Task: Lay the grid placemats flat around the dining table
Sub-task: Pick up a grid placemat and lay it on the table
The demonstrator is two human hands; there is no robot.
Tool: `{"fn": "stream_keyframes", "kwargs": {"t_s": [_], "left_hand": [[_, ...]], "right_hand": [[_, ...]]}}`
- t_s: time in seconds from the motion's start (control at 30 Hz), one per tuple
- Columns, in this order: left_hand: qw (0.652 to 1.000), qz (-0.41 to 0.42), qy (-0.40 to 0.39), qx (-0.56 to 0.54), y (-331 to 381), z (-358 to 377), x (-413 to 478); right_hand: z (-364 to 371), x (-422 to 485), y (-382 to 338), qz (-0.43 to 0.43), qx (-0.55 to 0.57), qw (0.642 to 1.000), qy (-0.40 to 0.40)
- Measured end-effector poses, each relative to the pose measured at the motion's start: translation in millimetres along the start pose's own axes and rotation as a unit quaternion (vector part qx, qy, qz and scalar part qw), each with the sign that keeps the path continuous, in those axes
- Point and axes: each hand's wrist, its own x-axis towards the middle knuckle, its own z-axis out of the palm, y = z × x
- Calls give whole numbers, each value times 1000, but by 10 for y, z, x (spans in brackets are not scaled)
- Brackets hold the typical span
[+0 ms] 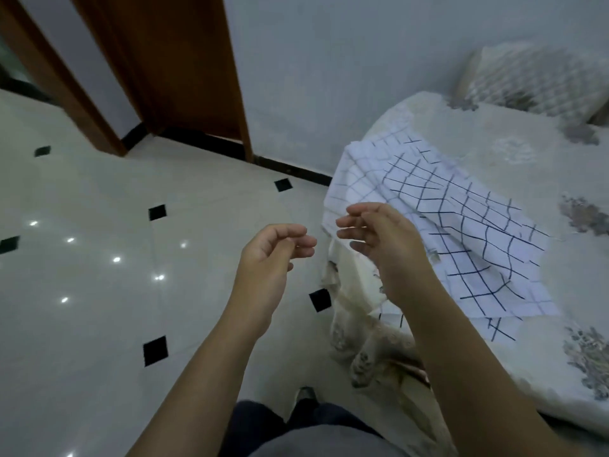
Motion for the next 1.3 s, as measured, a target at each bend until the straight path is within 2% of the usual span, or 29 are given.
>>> {"fn": "stream_keyframes", "kwargs": {"t_s": [0.23,0.37,0.5,0.6,0.73,0.83,1.0,1.17,1.3], "left_hand": [[990,-2,-138,37,113,136,1104],[971,18,-229,64,365,132,1731],[957,24,-277,79,572,197,2254],[936,17,-338,91,610,438,2499],[904,-8,-415,103,547,822,2507],[881,-22,-458,118,486,1144,2468],[866,-36,-472,163,376,1724,2532],[886,-46,-409,216,58,2211,2875],[874,-23,-378,303,-150,2368,3247]], "right_hand": [[73,682,-46,22,33,990,138],[273,1067,-222,7,80,970,230],[437,1280,-379,-13,77,955,286],[352,1254,-362,-17,83,930,356],[40,1088,-253,-10,138,879,457],[-230,1061,-177,-7,147,855,498],[-762,1170,-53,12,149,836,528],[-1388,1355,180,63,95,827,550],[-1791,1502,357,112,27,807,579]]}}
